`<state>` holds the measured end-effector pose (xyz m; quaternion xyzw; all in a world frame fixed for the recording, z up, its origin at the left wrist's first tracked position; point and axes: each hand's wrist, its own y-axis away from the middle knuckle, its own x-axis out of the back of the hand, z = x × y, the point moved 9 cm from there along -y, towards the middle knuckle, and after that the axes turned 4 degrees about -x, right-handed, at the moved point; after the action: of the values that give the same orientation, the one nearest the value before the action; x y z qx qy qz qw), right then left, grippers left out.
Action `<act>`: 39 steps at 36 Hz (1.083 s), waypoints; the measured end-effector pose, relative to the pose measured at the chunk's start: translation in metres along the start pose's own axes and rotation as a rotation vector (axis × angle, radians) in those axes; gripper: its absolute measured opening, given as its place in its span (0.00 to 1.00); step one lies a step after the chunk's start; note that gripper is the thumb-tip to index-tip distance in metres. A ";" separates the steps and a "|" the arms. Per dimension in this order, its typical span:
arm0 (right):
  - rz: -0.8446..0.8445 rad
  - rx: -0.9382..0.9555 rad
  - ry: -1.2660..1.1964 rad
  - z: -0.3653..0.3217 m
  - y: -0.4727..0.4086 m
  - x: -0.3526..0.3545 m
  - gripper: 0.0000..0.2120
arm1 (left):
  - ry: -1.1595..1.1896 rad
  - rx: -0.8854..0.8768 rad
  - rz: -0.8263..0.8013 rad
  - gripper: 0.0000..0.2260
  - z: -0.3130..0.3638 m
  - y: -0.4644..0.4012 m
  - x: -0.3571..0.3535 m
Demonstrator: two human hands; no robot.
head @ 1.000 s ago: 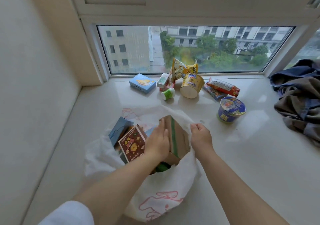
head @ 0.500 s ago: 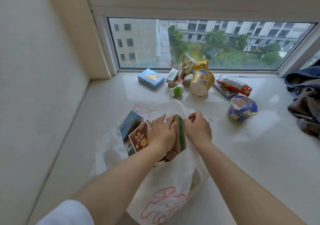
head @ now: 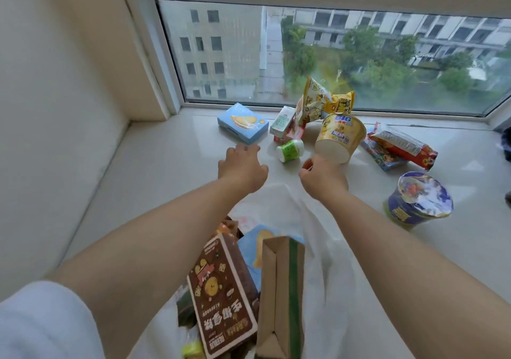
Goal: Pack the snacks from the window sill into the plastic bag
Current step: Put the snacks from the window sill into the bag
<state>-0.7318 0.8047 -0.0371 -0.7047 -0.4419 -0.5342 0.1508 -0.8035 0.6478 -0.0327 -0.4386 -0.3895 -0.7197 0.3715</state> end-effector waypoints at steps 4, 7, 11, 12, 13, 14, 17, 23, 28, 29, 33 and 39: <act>-0.054 -0.028 0.070 -0.001 -0.063 -0.022 0.13 | -0.059 0.014 -0.033 0.25 0.001 -0.060 -0.008; -0.094 -0.111 0.043 0.004 -0.110 -0.045 0.14 | -0.087 0.013 -0.056 0.22 0.003 -0.110 -0.021; -0.117 -0.325 -0.174 0.024 -0.166 -0.080 0.18 | -0.096 -0.004 -0.079 0.23 0.008 -0.173 -0.045; -0.121 -0.396 -0.263 0.030 -0.178 -0.090 0.20 | -0.097 -0.011 -0.080 0.22 0.009 -0.187 -0.052; -0.130 -0.465 -0.353 0.037 -0.189 -0.101 0.23 | -0.095 -0.016 -0.081 0.22 0.011 -0.202 -0.059; -0.144 -0.535 -0.439 0.042 -0.198 -0.111 0.27 | -0.090 -0.021 -0.083 0.22 0.011 -0.215 -0.066; -0.180 -0.675 -0.568 0.052 -0.224 -0.139 0.40 | -0.050 -0.023 -0.072 0.22 0.014 -0.252 -0.083; -0.156 -0.611 -0.506 0.057 -0.262 -0.159 0.43 | 0.077 -0.052 0.025 0.31 0.040 -0.307 -0.099; -0.128 -0.516 -0.509 0.059 -0.278 -0.157 0.41 | 0.062 -0.081 0.088 0.44 0.064 -0.335 -0.106; -0.092 -0.486 -0.481 0.062 -0.279 -0.153 0.41 | 0.070 -0.057 0.093 0.45 0.067 -0.339 -0.107; 0.017 -0.360 -0.350 0.067 -0.276 -0.143 0.38 | 0.078 0.078 0.038 0.41 0.067 -0.354 -0.120; 0.020 -0.285 -0.288 0.064 -0.278 -0.143 0.35 | 0.186 0.207 0.162 0.23 0.039 -0.361 -0.126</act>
<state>-0.9157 0.9395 -0.2610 -0.7922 -0.3719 -0.4837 -0.0097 -1.0634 0.8589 -0.2214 -0.3594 -0.3886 -0.6810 0.5060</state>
